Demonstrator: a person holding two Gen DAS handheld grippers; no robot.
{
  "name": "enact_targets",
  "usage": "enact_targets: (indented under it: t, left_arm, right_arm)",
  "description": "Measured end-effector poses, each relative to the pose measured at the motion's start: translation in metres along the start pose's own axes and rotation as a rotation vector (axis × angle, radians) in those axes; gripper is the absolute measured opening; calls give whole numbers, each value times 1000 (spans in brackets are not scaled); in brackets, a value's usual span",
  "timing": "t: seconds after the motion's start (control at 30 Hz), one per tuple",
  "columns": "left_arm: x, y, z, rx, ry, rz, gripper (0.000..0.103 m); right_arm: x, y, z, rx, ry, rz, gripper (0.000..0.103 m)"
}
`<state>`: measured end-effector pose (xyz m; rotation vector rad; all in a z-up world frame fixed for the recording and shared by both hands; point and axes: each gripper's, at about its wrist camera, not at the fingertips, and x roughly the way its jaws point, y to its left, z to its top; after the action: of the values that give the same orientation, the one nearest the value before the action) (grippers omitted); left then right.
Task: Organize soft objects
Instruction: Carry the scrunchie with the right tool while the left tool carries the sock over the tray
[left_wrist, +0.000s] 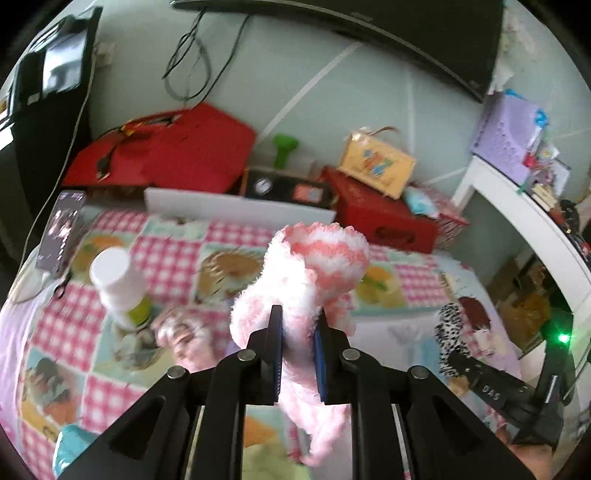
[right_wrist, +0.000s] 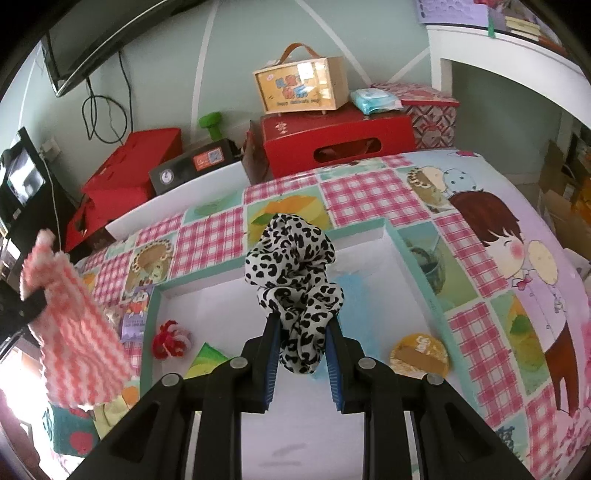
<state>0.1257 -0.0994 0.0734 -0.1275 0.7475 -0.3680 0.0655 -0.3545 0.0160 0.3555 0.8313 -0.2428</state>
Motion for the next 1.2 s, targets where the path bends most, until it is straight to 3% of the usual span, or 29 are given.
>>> enact_targets:
  t: [0.23,0.6,1.2]
  left_arm:
    - [19,-34,1,44,-23,-84,15]
    - [63,-75,-12,99,-42,-92,15]
    - [142,-66,-50,93,231,17,15]
  right_arm:
    - [-11,-29,8,56,-34,-58,25]
    - [-5,-63,12,109,-22,-112,25]
    - [48,-63,-1,82,104,-109,27]
